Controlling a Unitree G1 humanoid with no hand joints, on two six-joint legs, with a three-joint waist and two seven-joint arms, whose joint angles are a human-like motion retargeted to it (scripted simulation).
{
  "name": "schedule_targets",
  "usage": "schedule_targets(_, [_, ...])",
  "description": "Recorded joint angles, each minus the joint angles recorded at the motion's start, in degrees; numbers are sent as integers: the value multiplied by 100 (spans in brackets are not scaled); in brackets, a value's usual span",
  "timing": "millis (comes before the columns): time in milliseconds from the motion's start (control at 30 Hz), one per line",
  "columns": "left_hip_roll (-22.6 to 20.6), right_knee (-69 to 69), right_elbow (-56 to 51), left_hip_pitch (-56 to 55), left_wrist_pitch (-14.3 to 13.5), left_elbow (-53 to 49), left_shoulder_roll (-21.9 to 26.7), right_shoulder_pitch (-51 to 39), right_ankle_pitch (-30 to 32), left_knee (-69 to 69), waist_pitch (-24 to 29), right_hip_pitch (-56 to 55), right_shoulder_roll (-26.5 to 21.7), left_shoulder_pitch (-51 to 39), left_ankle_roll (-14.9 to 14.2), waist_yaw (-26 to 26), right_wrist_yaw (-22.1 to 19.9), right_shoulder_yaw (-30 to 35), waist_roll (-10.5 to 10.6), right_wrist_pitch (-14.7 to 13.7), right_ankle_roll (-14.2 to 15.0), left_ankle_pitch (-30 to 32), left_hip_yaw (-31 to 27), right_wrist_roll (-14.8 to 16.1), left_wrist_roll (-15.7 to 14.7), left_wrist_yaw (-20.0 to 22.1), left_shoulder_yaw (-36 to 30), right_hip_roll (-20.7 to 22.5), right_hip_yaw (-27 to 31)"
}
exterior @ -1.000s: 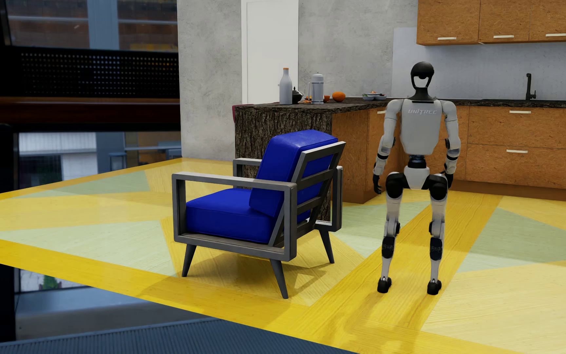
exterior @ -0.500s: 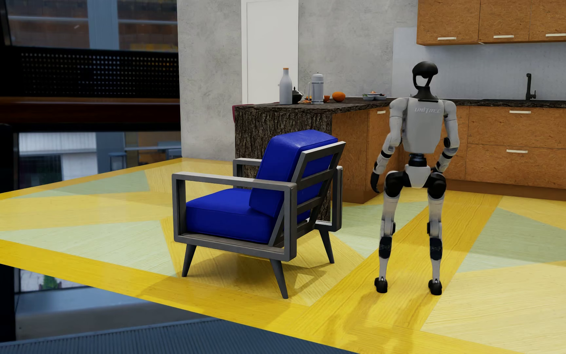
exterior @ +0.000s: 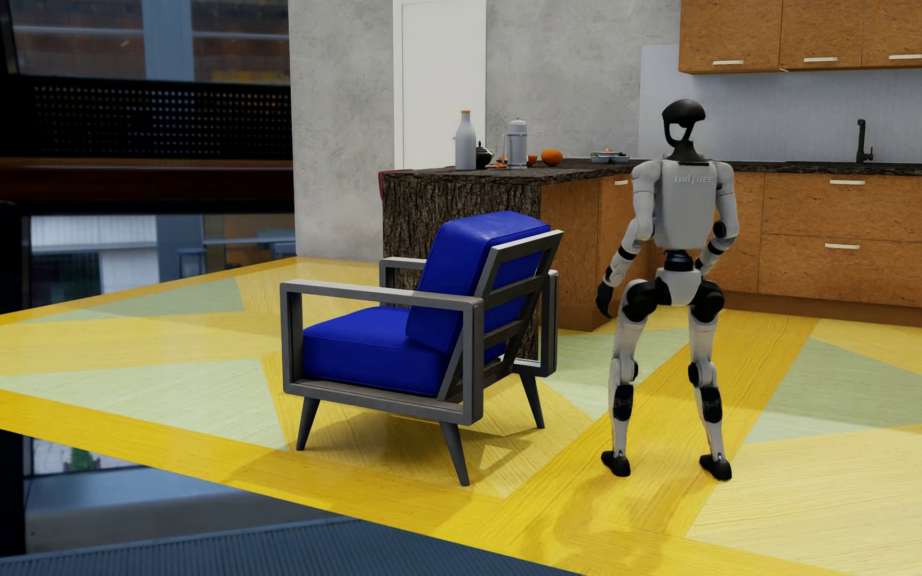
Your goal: Face left
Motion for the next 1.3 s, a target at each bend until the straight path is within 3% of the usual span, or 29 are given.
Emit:
schedule_targets(67, [-203, 823, -143, 8, -95, -145, -141, -7, 459, -144, 129, -379, -73, 217, 7, -42, 18, -60, -65, 207, -25, 183, -240, -85, -41, 81, -27, -17, 166])
schedule_targets(133, [-374, -340, 143, -74, -458, -138, -131, -4, -87, -415, -32, 186, -205, 471, 52, 386, 52, -123, -271, 338, -134, 250, -369, -184, -357, 217, 86, -6, 400])
schedule_targets(167, [-255, -629, 299, -81, -531, -102, -106, -75, -22, -328, 13, 408, -268, 453, 285, 616, 69, -256, -158, 284, 243, 70, -325, -190, -432, 188, 54, 25, 272])
schedule_targets(200, [-113, -425, 229, -195, -498, -98, -142, -217, -36, -114, 75, 352, -221, 400, 478, 525, 35, -176, -87, 218, 326, -169, -112, -136, -396, 140, 30, -15, 193])
schedule_targets(233, [-47, -78, 203, -280, -425, -17, -188, -318, -50, 16, 115, 217, -156, 335, -71, 337, -13, -70, -11, 82, 220, -212, -61, -68, -310, 62, 33, -53, 147])
schedule_targets(267, [-100, 411, 13, -348, -320, 186, -89, -282, -16, -10, 128, -19, -28, 170, 194, 177, -64, -9, 48, -5, -17, 323, -158, 1, -208, -68, 13, -35, 132])
schedule_targets(300, [-227, 665, 56, -390, -233, 74, -58, -179, -18, -164, 88, -183, 66, 229, -32, 59, -80, 72, -52, -84, -241, 503, -281, -2, -192, -176, 23, -22, 246])
schedule_targets(333, [-329, 228, 144, -434, -215, -65, -67, 5, -296, -299, 8, -25, -15, 308, -45, 167, -38, 109, -173, -88, -385, 493, -317, -55, -243, -158, 43, -19, 386])
schedule_targets(367, [-257, -334, 348, -452, -183, -95, -254, 222, -264, -272, 7, 317, -186, 178, 423, 491, 48, -119, -85, -44, 100, 254, -213, -100, -246, 16, 117, -23, 285])
schedule_targets(400, [-156, -333, 269, -523, -115, -294, -296, 186, -282, -187, 31, 367, -256, 195, 497, 545, 71, -125, -29, 188, 353, -36, -31, -120, -211, 141, 45, -98, 128])
schedule_targets(467, [109, -142, 292, -762, -134, -186, -265, -271, -443, 571, 28, 446, -183, 375, 1062, 239, 25, -39, 239, 437, -6, -875, 272, -153, -126, 188, -32, -100, -123])
schedule_targets(500, [159, 816, 63, -819, -122, 91, -44, -367, -268, 586, 91, 9, -183, 194, 93, 24, -46, -61, 307, 406, 25, -368, 214, -132, -65, 86, -164, -128, -70])
schedule_targets(533, [53, 1658, 1, -825, -152, 251, 139, -427, 129, 355, 91, -468, -150, 172, 42, -182, -119, -42, 275, 329, 34, 471, 63, -126, -91, -35, -157, -33, 187])
schedule_targets(567, [-139, 1795, 96, -875, -180, 174, 145, -336, 223, 65, 13, -756, -51, 257, 72, -331, -167, -94, 68, 199, -39, 729, -54, -194, -222, -108, -106, 114, 476])
schedule_targets(600, [-276, 645, 291, -856, -295, -99, -136, -112, -288, 11, 5, -462, -138, 454, 39, -131, -148, -178, -114, 76, -32, 412, -46, -280, -361, 31, 138, 113, 607])
schedule_targets(633, [-222, 308, 600, -807, -453, -65, -220, -6, -348, 471, 94, -144, -294, 302, 424, 155, -127, -281, -6, 49, 311, -268, 78, -315, -432, 292, 11, 50, 400])
schedule_targets(667, [-79, 394, 476, -841, -557, -102, -174, -70, -422, 1321, 83, -111, -329, 272, 795, 202, -132, -263, 81, 248, 428, -788, 311, -277, -389, 409, -38, 20, 252])
schedule_targets(700, [40, 517, 361, -643, -586, -59, -65, -163, -517, 1763, -29, -155, -290, 265, 841, 95, -160, -189, 176, 332, 130, -1174, 380, -215, -255, 379, -4, 31, 136])
schedule_targets(733, [186, 863, 372, -241, -575, 14, 117, -313, -562, 1459, -111, -291, -166, 230, 232, -111, -223, -108, 303, 300, 1, -1283, 296, -144, -126, 286, -90, 83, 38])
schedule_targets(833, [-154, 1444, 163, -124, -474, -41, 2, -5, 214, 971, -17, -659, 33, 65, 218, -331, -462, -78, 1, 121, 268, -871, 5, 0, -24, -3, -8, 78, 362])
schedule_targets(867, [-245, 413, 157, -63, -466, -154, -114, 113, -122, 714, -26, -369, -86, 165, 210, -238, -478, -257, -174, 138, 315, -728, -44, -26, -71, -59, -37, 94, 471])
schedule_targets(900, [-255, 44, 346, -19, -419, -174, -168, 176, -150, 592, 29, -171, -192, 66, 202, -21, -520, -396, -216, 60, 129, -653, -105, -25, -165, -127, -59, 77, 377])
schedule_targets(1000, [-290, 71, 84, -33, -328, -50, -60, 187, -108, 589, 226, -96, -44, -57, 206, -30, -647, -220, -203, 48, 167, -598, -199, 111, -221, -189, 100, -9, 193])
schedule_targets(1067, [-369, 1036, -69, 43, -286, 78, -111, -213, 662, 452, 403, -575, -13, 63, 219, -130, -586, -59, -91, 285, 128, -450, -349, 173, 0, -16, -14, -17, 238])
schedule_targets(1100, [-408, 1058, 21, 81, -266, 46, -23, -245, 856, 289, 360, -661, -22, 127, 207, -94, -518, -91, -106, 187, 41, -339, -435, 151, 33, 63, -30, 48, 333])
schedule_targets(1167, [-589, -231, 284, 92, -201, -130, -169, -16, 294, 15, 172, -348, -145, 139, 198, 113, -356, -297, -303, -183, -254, -168, -491, 55, 94, 221, 144, 84, 484])
schedule_targets(1200, [-444, -285, 267, 12, -215, -22, -122, 44, 316, 72, 106, -297, -341, 20, 174, 193, -294, -328, -199, -186, 213, -149, -357, 47, 67, 204, -103, 51, 390])
schedule_targets(1233, [-346, -217, 205, 28, -226, 98, -25, -63, 271, 7, 92, -288, -252, -52, 146, 159, -264, -275, -193, -86, 429, -80, -216, 45, 23, 107, -22, -1, 346])
schedule_targets(1300, [-253, -259, 177, 21, -136, -7, -230, 52, 257, 32, 8, -157, -76, -103, 134, 172, -189, -120, -15, -69, 72, -47, -128, 113, -89, -47, -77, -56, 177])
